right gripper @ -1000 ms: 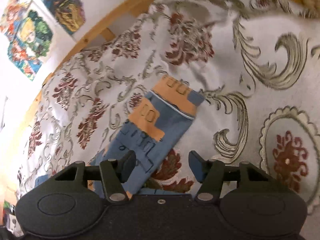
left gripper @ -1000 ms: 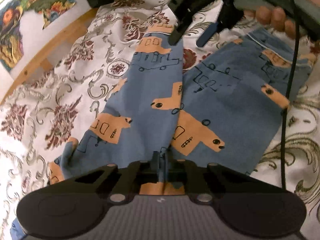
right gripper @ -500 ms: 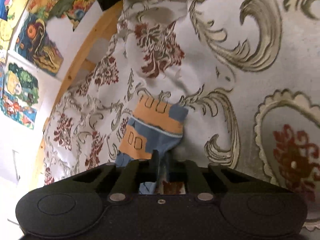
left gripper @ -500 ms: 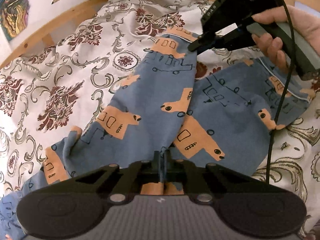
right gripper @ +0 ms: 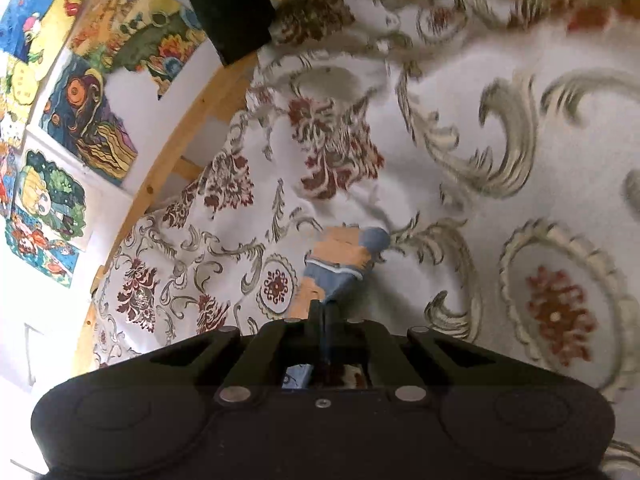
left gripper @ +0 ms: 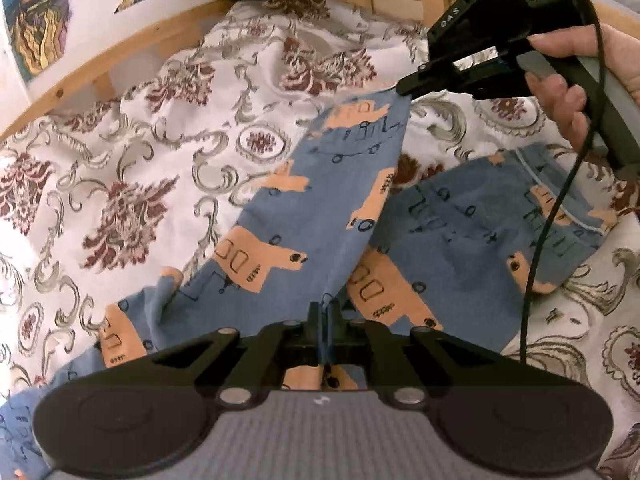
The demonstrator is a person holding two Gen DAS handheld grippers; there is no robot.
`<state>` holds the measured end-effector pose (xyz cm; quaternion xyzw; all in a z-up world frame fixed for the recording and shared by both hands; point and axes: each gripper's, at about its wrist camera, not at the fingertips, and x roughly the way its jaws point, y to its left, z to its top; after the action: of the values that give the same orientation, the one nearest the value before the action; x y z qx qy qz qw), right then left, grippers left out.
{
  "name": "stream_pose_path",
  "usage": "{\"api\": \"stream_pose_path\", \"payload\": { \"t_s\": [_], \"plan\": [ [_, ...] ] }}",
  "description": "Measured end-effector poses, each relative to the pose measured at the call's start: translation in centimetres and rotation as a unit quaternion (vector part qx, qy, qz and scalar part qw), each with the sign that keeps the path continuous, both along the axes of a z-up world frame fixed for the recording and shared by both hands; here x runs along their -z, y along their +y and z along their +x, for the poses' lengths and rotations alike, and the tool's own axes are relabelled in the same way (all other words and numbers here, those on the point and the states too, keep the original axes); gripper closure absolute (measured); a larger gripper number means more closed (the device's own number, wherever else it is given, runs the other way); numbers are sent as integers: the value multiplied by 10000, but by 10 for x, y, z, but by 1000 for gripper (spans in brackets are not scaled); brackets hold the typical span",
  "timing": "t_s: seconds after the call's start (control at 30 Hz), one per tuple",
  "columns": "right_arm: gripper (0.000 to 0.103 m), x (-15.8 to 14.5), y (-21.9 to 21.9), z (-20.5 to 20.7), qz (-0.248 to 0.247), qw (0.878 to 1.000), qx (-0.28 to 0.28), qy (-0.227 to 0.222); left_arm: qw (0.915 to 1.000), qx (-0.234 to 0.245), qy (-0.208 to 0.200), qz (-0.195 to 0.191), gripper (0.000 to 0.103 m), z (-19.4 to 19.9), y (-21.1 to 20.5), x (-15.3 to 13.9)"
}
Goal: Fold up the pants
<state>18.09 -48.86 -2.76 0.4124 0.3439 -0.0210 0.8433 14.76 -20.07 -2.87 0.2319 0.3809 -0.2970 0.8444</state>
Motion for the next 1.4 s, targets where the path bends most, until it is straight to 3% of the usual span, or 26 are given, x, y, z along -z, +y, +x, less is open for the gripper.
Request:
{"api": "stream_pose_path", "payload": {
  "t_s": [0.27,0.5,0.83,0.97,1.03,1.13,1.2,1.27,1.3,1.33,1.4],
  "plan": [
    [103,-56,10,-67,-1081,9935,336,-108,9979,551,-209,-255,101,-18,-3,-18],
    [103,-70,36,-135,-2017,9770,642,246,9923,1175,-328,-212,101,-46,-4,-14],
    [103,-32,75,-176,-1867,9675,1382,998,9918,1270,-72,-76,101,-51,18,3],
    [103,-25,84,-181,-1795,9665,1581,926,9927,1202,-20,-100,101,-50,24,3],
    [103,-34,84,-173,-2074,9632,1509,797,9935,1128,-63,-163,101,-49,23,0],
    [103,-64,92,-156,-2976,9472,1139,364,9937,1049,-136,-359,101,-46,22,-7],
    [103,-86,112,-149,-3926,9166,759,16,9933,1055,-136,-463,101,-45,19,-10],
    [103,-92,139,-148,-4778,8776,367,-84,9926,1115,-185,-436,101,-47,18,-11],
    [103,-89,147,-148,-4945,8687,267,-40,9925,1142,-200,-385,101,-49,17,-10],
    [103,-80,153,-149,-5032,8639,196,92,9925,1161,-202,-312,101,-49,17,-7],
    [103,-60,153,-150,-4701,8809,208,507,9924,1206,-163,-168,101,-49,19,-2]
  ]
}}
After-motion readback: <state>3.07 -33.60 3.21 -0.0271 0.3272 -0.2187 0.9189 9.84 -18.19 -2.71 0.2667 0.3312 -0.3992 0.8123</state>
